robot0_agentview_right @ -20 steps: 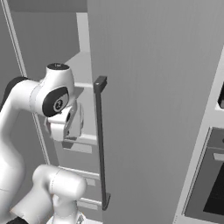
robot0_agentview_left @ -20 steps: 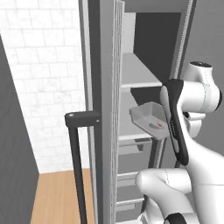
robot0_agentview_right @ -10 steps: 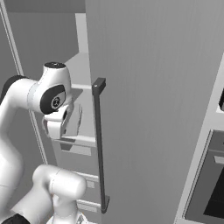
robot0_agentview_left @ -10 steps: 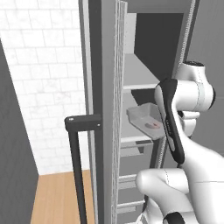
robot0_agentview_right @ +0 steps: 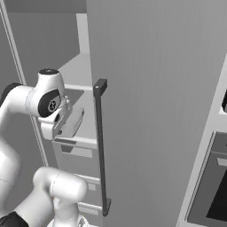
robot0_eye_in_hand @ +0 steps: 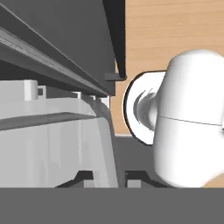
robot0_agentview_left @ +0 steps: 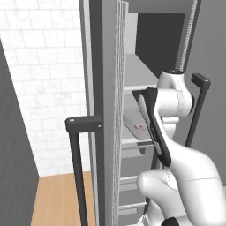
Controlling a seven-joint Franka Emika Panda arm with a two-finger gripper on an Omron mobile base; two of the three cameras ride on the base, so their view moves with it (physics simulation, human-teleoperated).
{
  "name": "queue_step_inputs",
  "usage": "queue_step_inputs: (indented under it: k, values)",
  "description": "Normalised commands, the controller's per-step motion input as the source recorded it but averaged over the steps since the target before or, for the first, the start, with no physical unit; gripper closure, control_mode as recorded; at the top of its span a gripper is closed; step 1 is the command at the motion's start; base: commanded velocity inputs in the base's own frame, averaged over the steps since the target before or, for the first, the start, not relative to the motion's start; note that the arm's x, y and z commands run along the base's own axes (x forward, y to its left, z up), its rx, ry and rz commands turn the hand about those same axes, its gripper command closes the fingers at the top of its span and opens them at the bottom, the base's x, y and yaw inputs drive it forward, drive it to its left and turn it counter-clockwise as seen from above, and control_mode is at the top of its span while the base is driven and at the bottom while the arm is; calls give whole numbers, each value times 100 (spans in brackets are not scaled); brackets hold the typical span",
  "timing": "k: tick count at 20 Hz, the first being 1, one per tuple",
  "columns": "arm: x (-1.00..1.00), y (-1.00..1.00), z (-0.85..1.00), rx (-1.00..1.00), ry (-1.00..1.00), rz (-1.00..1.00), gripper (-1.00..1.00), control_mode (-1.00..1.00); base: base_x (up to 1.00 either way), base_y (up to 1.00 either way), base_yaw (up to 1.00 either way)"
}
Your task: Take the meat container that has the shrimp and place it on the second highest rack of the freezer. Then take the vegetable container that has the potato and carrot and place it on the highest rack of the freezer.
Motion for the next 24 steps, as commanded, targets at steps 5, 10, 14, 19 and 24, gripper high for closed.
queue_step_inputs:
  k: [5, 10, 14, 19, 24]
  values:
    - [42, 2, -45, 0, -6, -5, 100, -100, 0, 0, 0]
    - [68, 0, -32, 0, -5, -9, 100, -100, 0, 0, 0]
    - [44, -8, -32, 0, -4, -1, 100, -100, 0, 0, 0]
    - [28, 0, -43, 0, -8, 0, 100, -100, 0, 0, 0]
    - [7, 0, -28, 0, -10, 0, 100, -100, 0, 0, 0]
